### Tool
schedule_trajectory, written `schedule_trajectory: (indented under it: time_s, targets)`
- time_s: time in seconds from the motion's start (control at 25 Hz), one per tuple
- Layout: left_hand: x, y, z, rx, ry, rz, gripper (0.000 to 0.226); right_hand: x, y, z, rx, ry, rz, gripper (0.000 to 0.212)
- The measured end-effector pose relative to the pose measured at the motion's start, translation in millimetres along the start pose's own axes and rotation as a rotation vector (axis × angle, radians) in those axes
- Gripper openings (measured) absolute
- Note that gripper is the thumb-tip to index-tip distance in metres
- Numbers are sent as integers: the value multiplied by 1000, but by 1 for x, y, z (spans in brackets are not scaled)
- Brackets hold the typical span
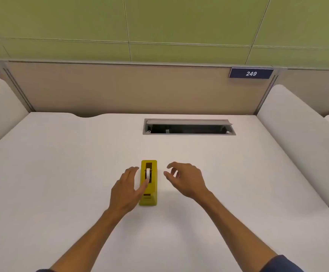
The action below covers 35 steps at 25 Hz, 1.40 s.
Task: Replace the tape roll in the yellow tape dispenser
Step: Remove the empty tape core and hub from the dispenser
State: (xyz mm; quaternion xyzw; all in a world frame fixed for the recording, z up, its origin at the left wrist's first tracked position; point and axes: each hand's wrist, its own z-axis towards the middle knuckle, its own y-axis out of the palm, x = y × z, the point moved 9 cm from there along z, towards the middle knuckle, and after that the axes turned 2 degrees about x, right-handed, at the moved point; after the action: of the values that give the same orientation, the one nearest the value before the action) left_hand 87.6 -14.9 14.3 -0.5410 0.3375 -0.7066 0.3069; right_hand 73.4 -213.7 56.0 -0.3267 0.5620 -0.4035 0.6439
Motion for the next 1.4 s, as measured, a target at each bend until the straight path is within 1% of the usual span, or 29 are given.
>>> schedule_trajectory:
  time_s: [0.08, 0.16, 0.24, 0.28, 0.44, 0.56, 0.72, 0.88, 1.04, 1.4]
  targets:
    - [-11, 9, -6, -20, -68, -5, 72, -5, 17, -4, -47, -13, 4, 32]
    - [-20, 24, -19, -84, -103, -1, 82, -9, 35, -13, -95, -16, 20, 32]
    - [-23, 36, -24, -121, -126, -22, 87, -12, 45, -15, -105, -17, 40, 31]
    - [-23, 40, -25, -126, -129, -47, 85, -14, 49, -15, -107, -17, 52, 31]
    - [-14, 48, -31, -97, -115, -272, 65, -20, 62, -12, -132, -9, 99, 39]
    - [-18, 56, -34, -88, -129, -358, 70, -25, 68, -5, -144, -23, 76, 47]
    - [-27, 70, -37, -53, -207, -333, 78, -34, 74, 14, -187, -65, 5, 51]
    - [-30, 73, -43, -6, -206, -228, 87, -37, 82, 28, -242, -93, -79, 55]
    - [-30, 75, -44, 14, -175, -145, 89, -37, 84, 36, -232, -105, -109, 48]
    - [-30, 76, -43, 35, -148, -126, 87, -39, 84, 43, -164, -107, -125, 42]
